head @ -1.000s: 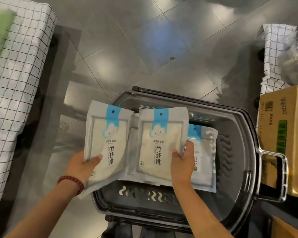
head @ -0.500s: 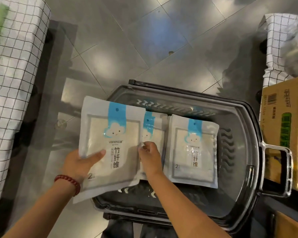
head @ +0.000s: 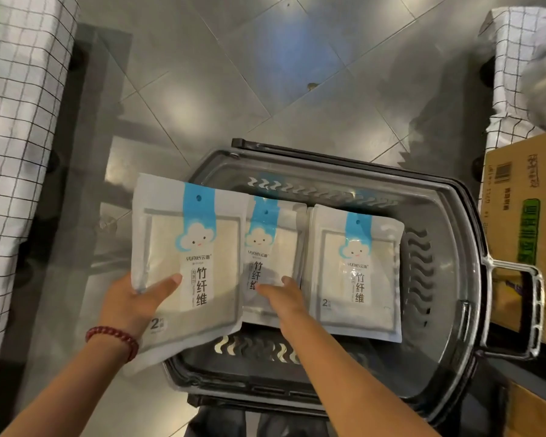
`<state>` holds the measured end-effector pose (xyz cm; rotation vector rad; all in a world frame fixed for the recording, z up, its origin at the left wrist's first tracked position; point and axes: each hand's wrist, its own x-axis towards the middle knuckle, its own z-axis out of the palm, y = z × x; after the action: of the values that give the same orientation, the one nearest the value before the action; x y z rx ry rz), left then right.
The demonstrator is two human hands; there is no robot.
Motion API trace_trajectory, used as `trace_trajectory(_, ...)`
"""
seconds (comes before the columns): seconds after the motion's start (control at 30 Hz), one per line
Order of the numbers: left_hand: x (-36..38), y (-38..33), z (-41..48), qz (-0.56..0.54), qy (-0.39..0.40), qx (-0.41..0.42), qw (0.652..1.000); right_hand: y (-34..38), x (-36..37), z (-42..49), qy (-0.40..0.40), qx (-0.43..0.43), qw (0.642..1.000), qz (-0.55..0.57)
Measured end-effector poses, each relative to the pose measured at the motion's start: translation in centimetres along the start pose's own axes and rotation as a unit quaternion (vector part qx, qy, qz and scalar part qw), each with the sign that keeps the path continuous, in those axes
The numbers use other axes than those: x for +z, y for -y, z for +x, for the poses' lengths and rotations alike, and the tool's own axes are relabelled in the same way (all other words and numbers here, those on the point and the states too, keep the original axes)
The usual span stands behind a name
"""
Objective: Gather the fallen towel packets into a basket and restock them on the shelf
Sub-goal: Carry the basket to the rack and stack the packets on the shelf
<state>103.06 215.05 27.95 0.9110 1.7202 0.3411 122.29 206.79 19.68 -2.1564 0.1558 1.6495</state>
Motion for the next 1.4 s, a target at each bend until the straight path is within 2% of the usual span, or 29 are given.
trace_trajectory(0.1, 0.0, -0.3, 0.0, 0.003, 0.006, 0.009, 1.000, 0.8, 0.7, 0.3, -0.086, -0.025, 0.992, -0.094)
trace_trajectory(0.2, -0.1, -0.3, 0.4, 0.000, 0.012, 0.003, 1.000, 1.4, 1.2, 0.9, -0.073, -0.009, 0.996, -0.044)
trace_trajectory(0.3, -0.3, 0.0, 0.6, -0.003, 0.012, 0.002, 1.000, 1.1, 1.3, 1.3, -0.091, -0.015, 0.993, -0.075)
trace_trajectory(0.43, -0.1, 0.1, 0.6, 0.002, 0.003, -0.002, 1.000, 0.7, 0.7, 0.6, -0.078, -0.047, 0.996, 0.024)
trace_trajectory(0.53, 0.1, 0.0, 0.4, 0.009, -0.008, -0.013, 1.000, 0.7, 0.0, -0.8, -0.112, -0.145, 0.983, -0.008)
trace_trajectory(0.63, 0.3, -0.4, -0.1, 0.037, -0.009, -0.001, 0.999, 0.6, -1.4, -2.9, -0.199, -0.259, 0.944, -0.040)
trace_trajectory(0.73, 0.6, -0.9, -0.5, 0.044, -0.017, -0.001, 0.999, 1.0, -3.6, -4.8, -0.235, -0.320, 0.918, 0.015)
trace_trajectory(0.9, 1.1, -2.1, -1.3, 0.041, 0.003, -0.003, 0.999, 2.3, -6.4, -6.8, -0.215, -0.312, 0.916, 0.131)
trace_trajectory(1.0, 1.4, -2.7, -1.7, 0.040, 0.018, 0.005, 0.999, 3.1, -6.8, -7.2, -0.156, -0.284, 0.930, 0.173)
trace_trajectory(1.1, 1.7, -3.4, -2.1, -0.008, 0.047, -0.029, 0.998, 3.5, -5.8, -7.5, -0.064, -0.251, 0.955, 0.146)
trace_trajectory(1.27, 3.2, -4.2, -2.9, -0.064, 0.093, -0.084, 0.990, 2.6, -3.3, -7.0, 0.062, -0.213, 0.972, 0.081)
trace_trajectory(1.33, 3.9, -4.4, -2.9, -0.053, 0.103, -0.087, 0.989, 2.2, -3.3, -6.1, 0.079, -0.184, 0.977, 0.078)
trace_trajectory(1.4, 4.5, -4.4, -2.8, -0.052, 0.108, -0.083, 0.989, 1.8, -4.5, -4.8, 0.055, -0.177, 0.980, 0.074)
